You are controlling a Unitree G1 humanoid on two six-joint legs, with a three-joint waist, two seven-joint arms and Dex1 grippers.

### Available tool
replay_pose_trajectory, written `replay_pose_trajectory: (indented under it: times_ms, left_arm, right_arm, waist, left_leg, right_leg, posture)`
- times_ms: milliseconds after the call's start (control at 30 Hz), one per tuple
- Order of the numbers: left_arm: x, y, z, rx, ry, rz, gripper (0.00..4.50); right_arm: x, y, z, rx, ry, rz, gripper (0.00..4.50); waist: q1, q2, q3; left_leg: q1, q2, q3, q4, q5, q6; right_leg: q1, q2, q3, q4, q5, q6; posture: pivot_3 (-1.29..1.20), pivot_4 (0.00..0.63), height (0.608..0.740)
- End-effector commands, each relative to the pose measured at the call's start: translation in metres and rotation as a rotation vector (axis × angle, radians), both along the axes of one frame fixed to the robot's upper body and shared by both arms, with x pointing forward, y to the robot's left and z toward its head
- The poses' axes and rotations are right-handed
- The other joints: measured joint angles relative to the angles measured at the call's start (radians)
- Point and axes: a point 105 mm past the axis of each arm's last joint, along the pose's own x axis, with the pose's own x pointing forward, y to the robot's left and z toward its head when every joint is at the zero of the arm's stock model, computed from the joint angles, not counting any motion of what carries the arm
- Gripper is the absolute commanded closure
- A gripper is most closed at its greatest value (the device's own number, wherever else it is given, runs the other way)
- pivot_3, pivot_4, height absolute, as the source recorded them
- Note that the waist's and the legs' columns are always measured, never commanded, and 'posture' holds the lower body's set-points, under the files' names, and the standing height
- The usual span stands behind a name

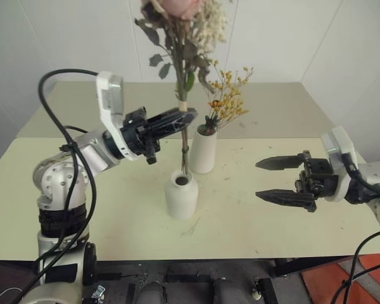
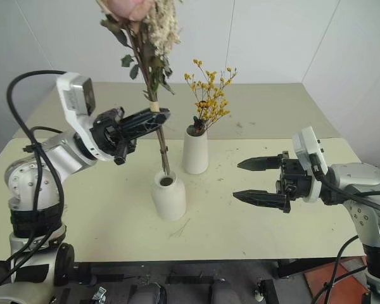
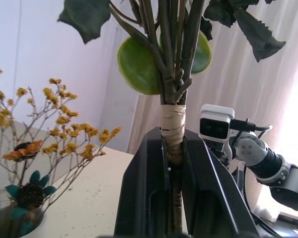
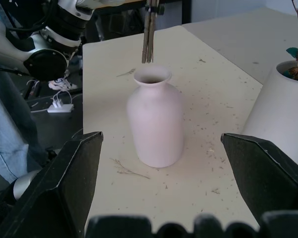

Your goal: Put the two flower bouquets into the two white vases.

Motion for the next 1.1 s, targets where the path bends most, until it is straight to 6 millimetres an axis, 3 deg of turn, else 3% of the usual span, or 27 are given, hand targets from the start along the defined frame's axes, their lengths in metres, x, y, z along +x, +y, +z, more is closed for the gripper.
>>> replay_pose_trajectory:
  times_ms: [33, 333, 833, 967, 1100]
  left_arm:
    - [-0.001, -0.002, 0.0, 0.017, -0.044, -0.006, 4.4]
    - [0.005, 0.003, -0.003, 0.04, -0.042, 0.013, 4.4]
    - [0.003, -0.003, -0.042, 0.149, 0.03, 0.039, 4.4]
    - [-0.002, 0.005, -0.046, 0.165, 0.066, 0.039, 3.15]
    - [-0.005, 0.025, -0.051, 0.15, 0.122, 0.121, 1.95]
  right_arm:
    - [-0.005, -0.003, 0.013, 0.006, -0.068, -0.027, 0.0]
    - [-0.008, -0.005, 0.01, 0.001, -0.069, -0.064, 0.0]
    - [-0.006, -0.005, 0.01, 0.002, -0.07, -0.079, 0.0]
    - [-0.005, -0.006, 0.008, -0.004, -0.068, -0.085, 0.0]
    - [-0.005, -0.007, 0.006, -0.01, -0.066, -0.092, 0.0]
  waist:
    - [0.001, 0.0, 0.0]
    - [0.008, 0.0, 0.0]
    - [0.008, 0.0, 0.0]
    - [0.006, 0.0, 0.0]
    - [0.003, 0.0, 0.0]
  left_leg:
    - [0.0, 0.0, 0.0, 0.0, 0.0, 0.0]
    - [-0.001, 0.0, 0.0, 0.002, 0.0, 0.0]
    - [-0.001, 0.0, 0.0, 0.002, 0.0, 0.0]
    - [-0.001, 0.0, 0.0, 0.002, 0.0, 0.0]
    - [-0.001, 0.001, 0.0, 0.002, 0.0, 0.001]
  right_leg:
    - [0.0, 0.0, 0.0, 0.0, 0.0, 0.0]
    - [0.0, 0.0, 0.0, 0.0, 0.0, 0.0]
    - [0.0, 0.0, 0.0, 0.0, 0.0, 0.001]
    - [0.0, 0.0, 0.0, 0.0, 0.0, 0.001]
    - [0.0, 0.0, 0.0, 0.0, 0.0, 0.001]
  posture:
    - [0.0, 0.15, 0.74]
    - [0.0, 0.15, 0.74]
    - [0.0, 0.15, 0.74]
    - [0.0, 0.15, 0.74]
    - [0.0, 0.15, 0.74]
